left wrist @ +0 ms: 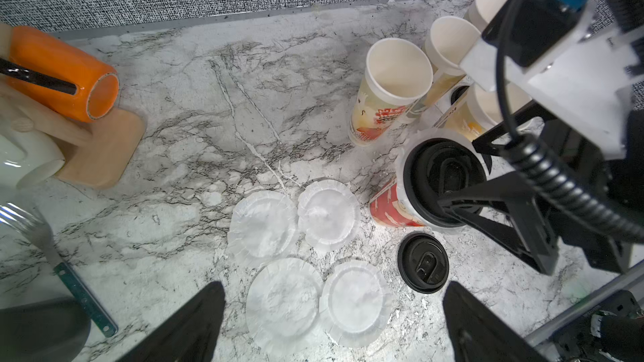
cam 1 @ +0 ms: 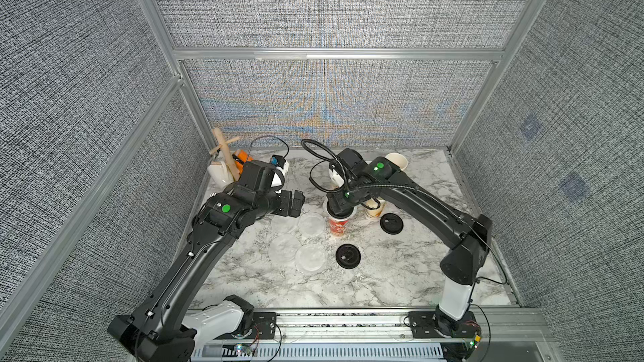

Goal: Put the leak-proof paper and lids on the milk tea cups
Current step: Place the cup lid on the cup.

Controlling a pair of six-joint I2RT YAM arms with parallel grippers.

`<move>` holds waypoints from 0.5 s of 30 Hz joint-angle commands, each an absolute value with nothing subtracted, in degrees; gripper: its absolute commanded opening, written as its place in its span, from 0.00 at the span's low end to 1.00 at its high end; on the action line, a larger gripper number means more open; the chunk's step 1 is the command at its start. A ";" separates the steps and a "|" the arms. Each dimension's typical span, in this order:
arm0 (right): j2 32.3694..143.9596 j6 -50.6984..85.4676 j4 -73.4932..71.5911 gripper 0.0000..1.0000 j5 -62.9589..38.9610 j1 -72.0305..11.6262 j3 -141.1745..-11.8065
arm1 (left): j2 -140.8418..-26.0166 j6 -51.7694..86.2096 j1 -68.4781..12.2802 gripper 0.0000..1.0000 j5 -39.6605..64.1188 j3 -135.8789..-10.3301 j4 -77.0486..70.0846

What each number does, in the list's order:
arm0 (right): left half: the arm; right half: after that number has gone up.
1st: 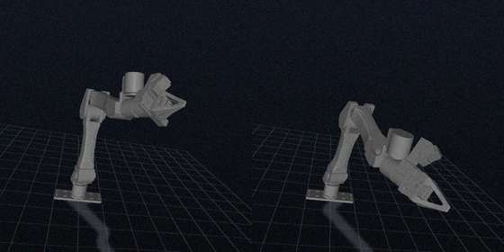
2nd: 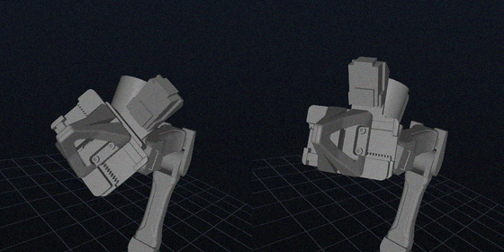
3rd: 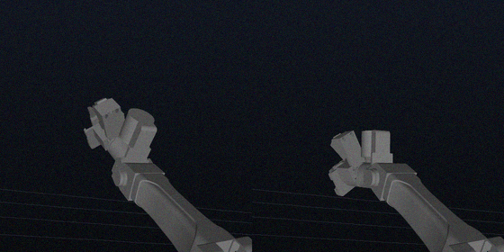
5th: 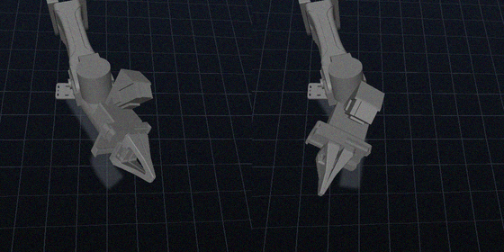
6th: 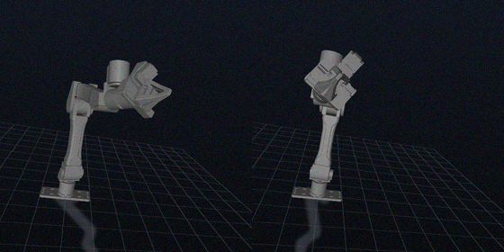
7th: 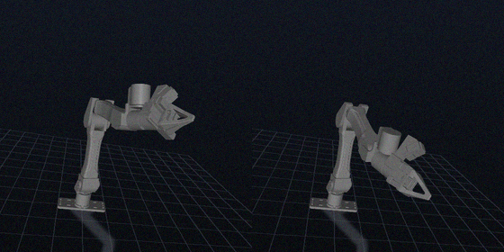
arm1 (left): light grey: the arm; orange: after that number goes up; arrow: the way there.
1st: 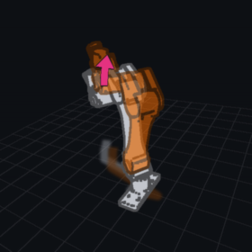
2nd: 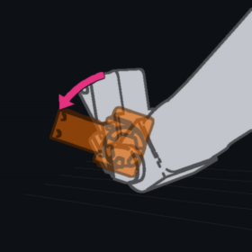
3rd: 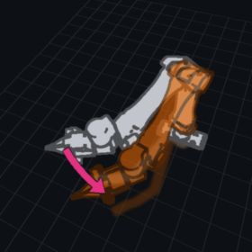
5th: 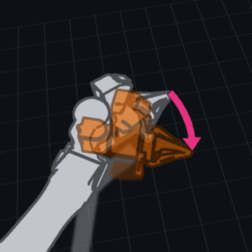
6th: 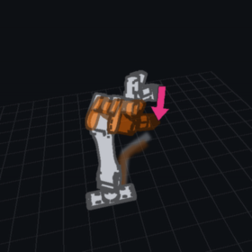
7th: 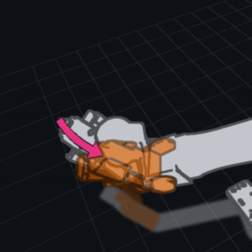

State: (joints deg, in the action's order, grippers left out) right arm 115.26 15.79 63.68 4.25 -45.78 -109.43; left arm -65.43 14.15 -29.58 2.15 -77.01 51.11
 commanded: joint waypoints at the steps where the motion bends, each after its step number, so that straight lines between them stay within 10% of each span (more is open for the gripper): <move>1: 114.88 15.56 63.43 0.83 4.57 -45.81 -109.81 | -65.29 13.97 -29.53 0.99 2.72 -76.99 50.76; 15: 98.86 20.62 57.78 0.83 5.02 -43.01 -104.49 | -72.65 10.78 -29.62 0.98 11.96 -83.71 55.24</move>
